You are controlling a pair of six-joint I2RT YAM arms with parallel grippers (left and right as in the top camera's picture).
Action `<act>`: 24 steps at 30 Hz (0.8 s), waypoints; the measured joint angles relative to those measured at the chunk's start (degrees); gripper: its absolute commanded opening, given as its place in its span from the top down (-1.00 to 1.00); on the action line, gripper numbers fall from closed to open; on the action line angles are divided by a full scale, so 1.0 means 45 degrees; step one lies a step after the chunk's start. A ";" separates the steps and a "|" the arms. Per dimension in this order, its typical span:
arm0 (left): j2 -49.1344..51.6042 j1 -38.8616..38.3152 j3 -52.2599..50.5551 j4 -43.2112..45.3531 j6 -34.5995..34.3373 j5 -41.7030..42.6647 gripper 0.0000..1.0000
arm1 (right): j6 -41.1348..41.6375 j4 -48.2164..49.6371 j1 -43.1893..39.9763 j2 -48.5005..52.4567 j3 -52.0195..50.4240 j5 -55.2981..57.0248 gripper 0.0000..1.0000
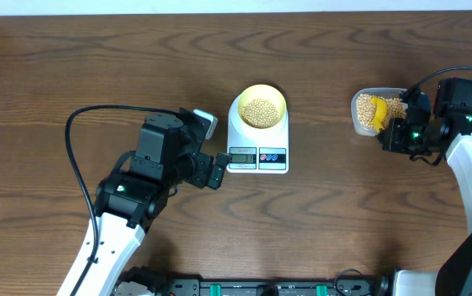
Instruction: Scoop item into bowl and weigh 50g on scale
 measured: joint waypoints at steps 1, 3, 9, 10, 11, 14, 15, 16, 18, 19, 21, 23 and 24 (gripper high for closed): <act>0.0000 0.0000 0.0000 0.0000 0.0000 0.0000 -0.96 | 0.0000 0.0000 -0.0058 0.0000 -0.0005 -0.0126 0.98; 0.0000 0.0000 0.0000 0.0000 0.0000 0.0000 -0.96 | 0.0010 -0.0015 -0.0185 0.0000 -0.0015 -0.0296 0.98; 0.0000 0.0000 0.0000 0.0000 0.0000 0.0000 -0.96 | 0.0155 -0.0073 -0.0748 0.0000 -0.0019 -0.0889 0.98; 0.0000 0.0000 0.0000 0.0000 0.0000 0.0000 -0.96 | 0.0189 -0.0131 -0.0874 0.0000 -0.0019 -0.1069 0.98; 0.0000 0.0000 0.0000 0.0000 0.0000 0.0000 -0.96 | 0.0214 -0.0189 -0.0962 0.0000 -0.0019 -0.1190 0.98; 0.0000 0.0000 0.0000 0.0000 0.0000 0.0000 -0.96 | 0.0238 -0.0287 -0.1093 0.0000 -0.0024 -0.1525 0.98; 0.0000 0.0000 0.0000 0.0000 0.0000 0.0000 -0.96 | 0.0238 -0.0296 -0.1098 0.0000 -0.0024 -0.1632 0.98; 0.0000 0.0000 0.0000 0.0000 0.0000 0.0000 -0.96 | 0.0238 -0.0296 -0.1103 0.0000 -0.0034 -0.1734 0.98; 0.0000 0.0000 0.0000 0.0000 0.0000 0.0000 -0.96 | 0.0243 -0.0311 -0.1117 0.0000 -0.0049 -0.1943 0.98; 0.0000 0.0000 0.0000 0.0000 0.0000 0.0000 -0.96 | 0.0243 -0.0311 -0.1132 0.0000 -0.0053 -0.2035 0.98; 0.0000 0.0000 0.0000 0.0005 0.0000 0.0000 -0.95 | 0.0277 -0.0306 -0.1141 0.0000 -0.0087 -0.2157 0.98; 0.0000 0.0000 0.0000 0.0000 0.0000 0.0000 -0.96 | 0.0296 -0.0306 -0.1146 0.0000 -0.0112 -0.2234 0.98; 0.0000 0.0000 0.0000 0.0000 0.0005 0.0000 -0.96 | 0.0335 -0.0306 -0.1151 0.0000 -0.0112 -0.2263 0.98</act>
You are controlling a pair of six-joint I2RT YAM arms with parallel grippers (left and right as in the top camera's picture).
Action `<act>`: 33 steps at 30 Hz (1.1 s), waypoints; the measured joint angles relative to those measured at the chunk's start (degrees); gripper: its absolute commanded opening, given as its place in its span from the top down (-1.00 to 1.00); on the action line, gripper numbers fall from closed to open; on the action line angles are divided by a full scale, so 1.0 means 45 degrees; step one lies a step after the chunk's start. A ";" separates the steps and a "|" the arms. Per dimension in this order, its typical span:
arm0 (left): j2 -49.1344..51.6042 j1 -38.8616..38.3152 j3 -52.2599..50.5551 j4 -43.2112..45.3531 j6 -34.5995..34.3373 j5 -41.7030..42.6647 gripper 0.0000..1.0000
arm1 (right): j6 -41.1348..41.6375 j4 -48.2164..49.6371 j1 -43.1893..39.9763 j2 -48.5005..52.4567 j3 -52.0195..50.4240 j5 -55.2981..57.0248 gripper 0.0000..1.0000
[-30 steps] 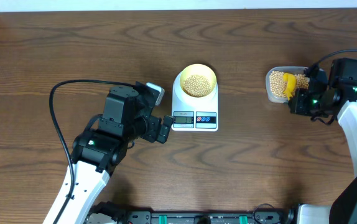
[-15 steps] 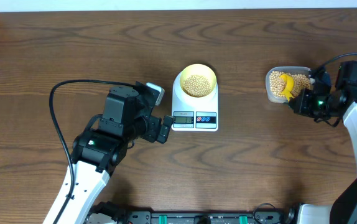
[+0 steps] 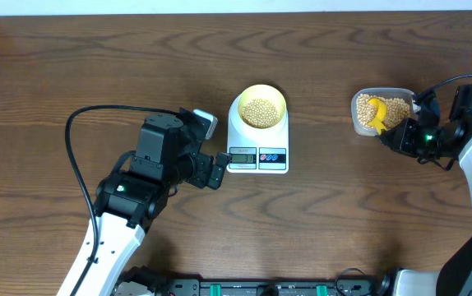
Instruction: Scoop item into bowl and weigh 50g on scale
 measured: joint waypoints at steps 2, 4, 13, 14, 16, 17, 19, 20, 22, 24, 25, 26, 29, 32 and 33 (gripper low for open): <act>0.0000 0.0000 0.0000 0.0000 -0.0005 0.0000 -0.96 | 0.0155 0.0005 0.0000 0.0000 0.0000 -0.0049 0.98; 0.0000 0.0000 0.0000 0.0000 -0.0005 0.0000 -0.96 | 0.0228 0.0029 0.0000 0.0000 -0.0005 -0.0053 0.98; 0.0000 0.0000 0.0000 0.0000 -0.0005 0.0000 -0.96 | 0.0612 0.0291 0.0000 0.0000 -0.0005 -0.0389 0.98; 0.0000 0.0000 0.0000 0.0000 -0.0005 0.0000 -0.96 | 0.0617 0.0301 0.0000 0.0000 -0.0005 -0.0427 0.98; 0.0000 0.0000 0.0000 0.0000 -0.0005 0.0000 -0.96 | 0.0617 0.0330 0.0000 0.0000 -0.0005 -0.0495 0.98; 0.0000 0.0000 0.0000 0.0000 -0.0005 0.0000 -0.96 | 0.0622 0.0330 0.0000 0.0000 -0.0005 -0.0515 0.98; 0.0000 0.0000 0.0000 0.0000 -0.0005 0.0000 -0.96 | 0.0622 0.0330 -0.0068 0.0000 -0.0005 -0.0554 0.98; 0.0000 0.0000 0.0000 0.0000 -0.0005 0.0000 -0.96 | 0.0622 0.0330 -0.0180 0.0000 -0.0005 -0.0583 0.98; 0.0000 0.0000 0.0000 0.0000 -0.0005 0.0000 -0.96 | 0.0622 0.0330 -0.0500 0.0000 -0.0005 -0.0661 0.98; 0.0000 0.0000 0.0000 0.0000 -0.0005 0.0000 -0.96 | 0.0622 0.0325 -0.0709 0.0000 -0.0005 -0.0729 0.98; 0.0000 0.0000 0.0000 0.0000 -0.0005 0.0000 -0.96 | 0.0622 0.0321 -0.0792 0.0000 -0.0005 -0.0758 0.98; 0.0000 0.0000 0.0000 0.0000 -0.0005 0.0000 -0.96 | 0.0622 0.0316 -0.0903 0.0000 -0.0005 -0.0777 0.98; 0.0000 0.0000 0.0000 0.0000 -0.0005 0.0000 -0.96 | 0.0612 0.0277 -0.1098 0.0000 -0.0005 -0.0962 0.98; 0.0000 0.0000 0.0000 0.0000 -0.0005 0.0000 -0.96 | 0.0588 0.0223 -0.1345 0.0000 -0.0005 -0.1700 0.98; 0.0000 0.0000 0.0000 0.0000 -0.0005 0.0000 -0.96 | 0.0578 0.0223 -0.1413 0.0000 -0.0005 -0.1865 0.98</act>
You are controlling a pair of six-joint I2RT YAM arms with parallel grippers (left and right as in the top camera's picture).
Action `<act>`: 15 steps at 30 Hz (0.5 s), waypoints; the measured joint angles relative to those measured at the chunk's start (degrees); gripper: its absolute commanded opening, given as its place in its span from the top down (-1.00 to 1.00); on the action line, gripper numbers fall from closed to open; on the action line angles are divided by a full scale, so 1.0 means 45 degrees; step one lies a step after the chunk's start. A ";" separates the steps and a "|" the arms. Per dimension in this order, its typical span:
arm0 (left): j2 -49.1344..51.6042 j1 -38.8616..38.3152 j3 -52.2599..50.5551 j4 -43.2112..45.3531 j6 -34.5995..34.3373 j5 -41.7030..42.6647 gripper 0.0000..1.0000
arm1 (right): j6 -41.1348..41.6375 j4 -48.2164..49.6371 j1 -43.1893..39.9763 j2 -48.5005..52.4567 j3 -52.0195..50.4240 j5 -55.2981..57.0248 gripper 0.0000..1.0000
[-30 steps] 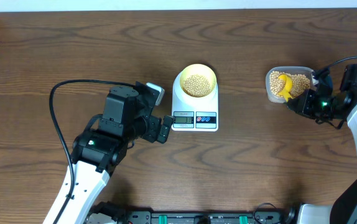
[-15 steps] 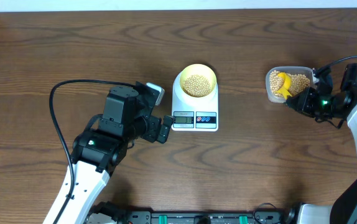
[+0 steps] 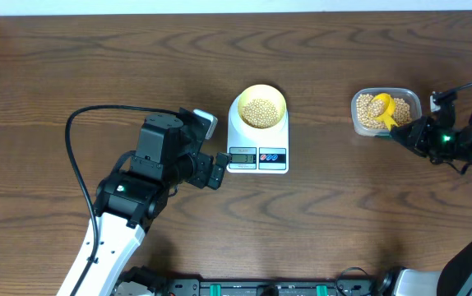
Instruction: Scoop item into bowl and weigh 50g on scale
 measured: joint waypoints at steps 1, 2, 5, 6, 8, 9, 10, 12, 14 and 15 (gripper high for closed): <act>0.0000 0.0000 0.0000 0.0000 0.0000 0.0000 -0.96 | -0.0010 0.0000 -0.0126 0.0000 0.0000 -0.0282 0.98; 0.0000 0.0000 0.0000 0.0000 0.0000 0.0000 -0.96 | -0.0010 0.0000 -0.0272 0.0000 0.0000 -0.0534 0.98; 0.0000 0.0000 0.0000 0.0005 0.0000 0.0000 -0.96 | -0.0015 -0.0228 -0.0748 0.0000 0.0000 -0.1030 0.98; 0.0000 0.0000 0.0000 0.0000 0.0000 0.0000 -0.96 | -0.0015 -0.0316 -0.0918 0.0000 -0.0005 -0.1200 0.97; 0.0000 0.0000 0.0000 0.0000 0.0000 0.0000 -0.96 | -0.0068 -0.0505 -0.1195 0.0000 -0.0005 -0.1598 0.98; 0.0000 0.0000 0.0000 0.0000 0.0000 0.0000 -0.96 | -0.0092 -0.0588 -0.1341 0.0000 -0.0005 -0.1831 0.98; 0.0000 0.0000 0.0000 0.0005 0.0000 0.0000 -0.96 | -0.0112 -0.0627 -0.1496 0.0000 -0.0005 -0.2045 0.98; 0.0000 0.0000 0.0000 0.0000 0.0000 0.0000 -0.96 | -0.0117 -0.0646 -0.1787 0.0000 -0.0005 -0.2506 0.98; 0.0000 0.0000 0.0000 0.0000 0.0000 0.0000 -0.96 | -0.0117 -0.0675 -0.1991 0.0000 -0.0005 -0.2890 0.98; 0.0000 0.0000 0.0000 0.0000 0.0000 0.0000 -0.96 | -0.0117 -0.0743 -0.2118 0.0000 -0.0005 -0.3089 0.98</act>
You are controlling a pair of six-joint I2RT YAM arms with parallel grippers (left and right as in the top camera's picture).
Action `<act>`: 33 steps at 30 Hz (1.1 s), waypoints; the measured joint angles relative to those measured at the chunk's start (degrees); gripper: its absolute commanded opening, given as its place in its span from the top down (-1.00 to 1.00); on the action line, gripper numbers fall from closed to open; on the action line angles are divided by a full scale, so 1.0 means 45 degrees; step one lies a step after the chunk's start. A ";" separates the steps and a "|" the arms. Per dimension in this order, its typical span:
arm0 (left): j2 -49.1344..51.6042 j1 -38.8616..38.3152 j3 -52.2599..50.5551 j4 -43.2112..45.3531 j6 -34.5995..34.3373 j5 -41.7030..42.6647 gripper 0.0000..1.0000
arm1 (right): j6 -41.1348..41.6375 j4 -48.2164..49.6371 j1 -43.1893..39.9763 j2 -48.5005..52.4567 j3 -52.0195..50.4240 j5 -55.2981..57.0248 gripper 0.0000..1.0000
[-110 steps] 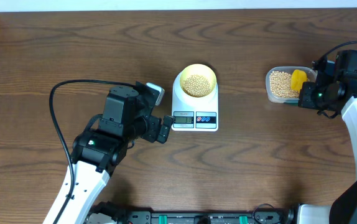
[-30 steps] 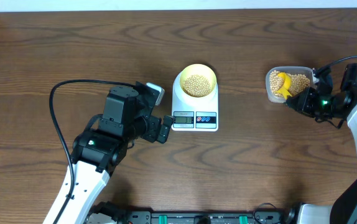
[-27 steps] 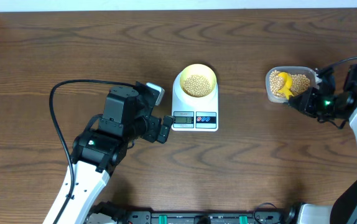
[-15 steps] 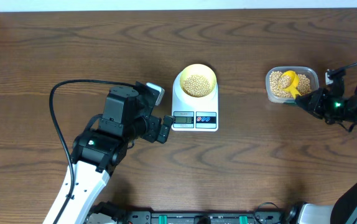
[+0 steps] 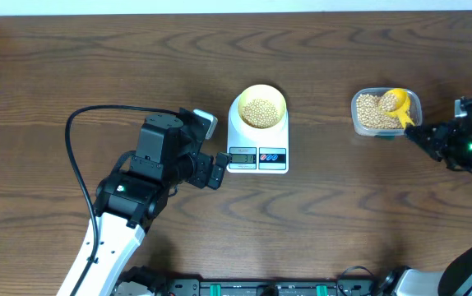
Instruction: Scoop item into bowl and weigh 50g on scale
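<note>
A white scale [image 5: 257, 144] stands mid-table with a yellow bowl [image 5: 260, 107] of beige beans on it. To the right is a clear container [image 5: 366, 113] of the same beans. A yellow scoop [image 5: 397, 102] lies over the container's right side, its handle pointing down-right. My right gripper [image 5: 421, 134] is shut on that handle, just outside the container's right front corner. My left gripper [image 5: 218, 170] is open beside the scale's front left corner, holding nothing.
The left arm [image 5: 141, 185] and its black cable [image 5: 80, 156] take up the table's left front. The right arm [image 5: 470, 148] reaches in from the right edge. Dark wood table [image 5: 326, 214] all round.
My right gripper has moved further right, and the scoop has moved with it from the middle of the container to its right side. The left arm and the bowl are unchanged.
The scoop first stood at the container's left front with my right gripper close by it. Then it lay in the beans left of middle, then at the middle, and now at the right side, with the arm further right each time. The left arm stayed still.
</note>
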 measured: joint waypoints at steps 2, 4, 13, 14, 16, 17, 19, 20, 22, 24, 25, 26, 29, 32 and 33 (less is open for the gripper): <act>0.0000 0.0000 0.0000 0.0000 0.0000 0.0000 -0.96 | -0.0005 -0.0194 -0.0223 0.0000 -0.0005 -0.0228 0.98; 0.0000 0.0000 0.0000 0.0000 0.0000 0.0000 -0.95 | -0.0005 -0.0277 -0.0393 0.0000 -0.0005 -0.0393 0.98; 0.0000 0.0000 0.0000 0.0000 0.0000 0.0000 -0.96 | -0.0005 -0.0374 -0.0597 0.0000 -0.0005 -0.2914 0.97; 0.0000 0.0000 0.0000 0.0000 0.0000 0.0000 -0.96 | -0.0005 -0.0379 -0.0597 0.0000 -0.0005 -0.3225 0.97; 0.0000 0.0000 0.0000 0.0000 0.0000 0.0000 -0.96 | 0.0000 -0.0379 -0.0597 0.0000 -0.0005 -0.3691 0.97; 0.0000 0.0000 0.0000 0.0000 0.0000 0.0000 -0.96 | 0.0000 -0.0384 -0.0597 0.0000 -0.0005 -0.3988 0.98; 0.0000 0.0000 0.0000 0.0000 0.0000 0.0000 -0.95 | 0.0000 -0.0408 -0.0597 0.0000 -0.0005 -0.4503 0.97; 0.0000 0.0000 0.0000 0.0000 0.0000 0.0000 -0.96 | 0.0000 -0.0437 -0.0597 0.0000 -0.0005 -0.4663 0.98; 0.0000 0.0000 0.0000 0.0000 0.0000 0.0000 -0.96 | 0.0000 -0.0690 -0.0597 0.0000 -0.0005 -0.4843 0.97; 0.0000 0.0000 0.0000 0.0000 0.0000 0.0000 -0.96 | 0.0000 -0.0889 -0.0597 0.0000 -0.0005 -0.4988 0.97; 0.0000 0.0000 0.0000 0.0000 0.0000 0.0000 -0.96 | 0.0000 -0.1039 -0.0588 0.0000 -0.0010 -0.5022 0.97; 0.0000 0.0000 0.0000 0.0000 0.0000 0.0005 -0.96 | 0.0000 -0.1205 -0.0559 0.0000 -0.0010 -0.5051 0.98; 0.0000 0.0000 0.0000 0.0000 0.0000 0.0000 -0.96 | 0.0000 -0.1530 -0.0257 0.0000 -0.0010 -0.5168 0.97; 0.0000 0.0000 0.0000 0.0000 0.0000 0.0000 -0.96 | 0.0068 -0.1588 0.0253 0.0000 -0.0015 -0.5265 0.98; 0.0000 0.0000 0.0000 0.0000 0.0000 0.0000 -0.96 | 0.0117 -0.1588 0.0481 0.0000 -0.0015 -0.5299 0.97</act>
